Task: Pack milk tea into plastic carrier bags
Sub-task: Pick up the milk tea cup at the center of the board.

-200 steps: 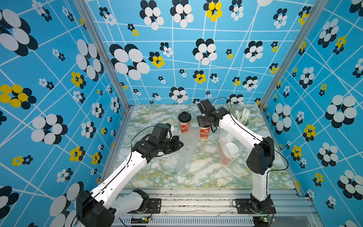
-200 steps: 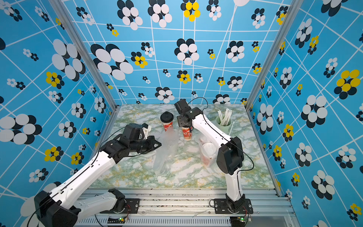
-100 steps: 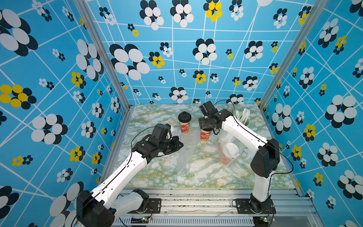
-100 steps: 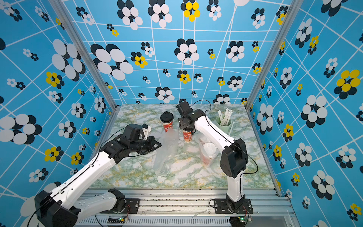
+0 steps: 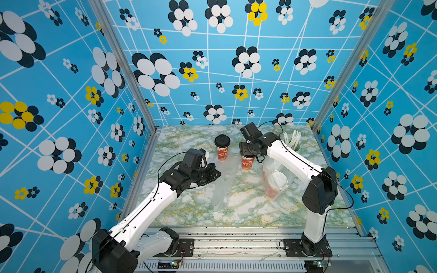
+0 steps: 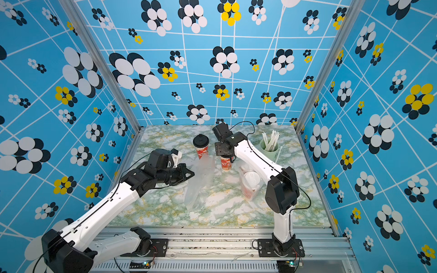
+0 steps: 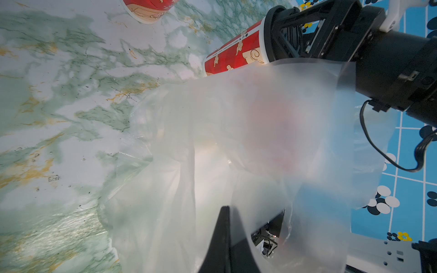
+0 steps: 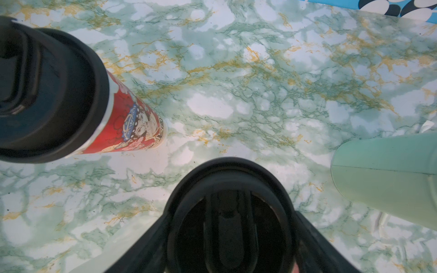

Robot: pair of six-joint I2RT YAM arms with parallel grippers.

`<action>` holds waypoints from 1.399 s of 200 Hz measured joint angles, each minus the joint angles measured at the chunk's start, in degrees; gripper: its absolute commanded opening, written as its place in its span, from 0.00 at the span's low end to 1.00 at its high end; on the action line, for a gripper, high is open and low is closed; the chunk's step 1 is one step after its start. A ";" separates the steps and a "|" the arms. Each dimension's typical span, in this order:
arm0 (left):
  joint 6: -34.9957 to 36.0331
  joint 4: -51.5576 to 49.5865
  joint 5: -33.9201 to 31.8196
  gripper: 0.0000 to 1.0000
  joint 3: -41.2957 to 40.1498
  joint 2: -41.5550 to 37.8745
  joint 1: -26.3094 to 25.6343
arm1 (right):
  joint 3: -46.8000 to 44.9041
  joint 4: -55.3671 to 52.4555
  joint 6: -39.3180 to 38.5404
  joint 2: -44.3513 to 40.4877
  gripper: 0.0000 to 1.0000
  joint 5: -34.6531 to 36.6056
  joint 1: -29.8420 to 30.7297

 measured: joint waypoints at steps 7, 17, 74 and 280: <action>0.00 0.00 0.00 0.00 0.00 0.00 0.00 | 0.00 -0.09 0.13 0.00 0.81 0.00 0.00; 0.00 0.00 0.00 0.00 0.00 0.00 0.00 | 0.00 -0.26 0.22 -0.04 0.81 0.00 0.00; 0.00 0.00 0.00 0.00 0.00 0.00 0.00 | 0.00 -1.77 0.42 -0.68 0.76 -0.31 0.00; -0.17 0.00 -0.02 0.00 0.00 0.00 0.00 | 1.40 -5.86 5.79 -0.37 0.78 -2.38 0.07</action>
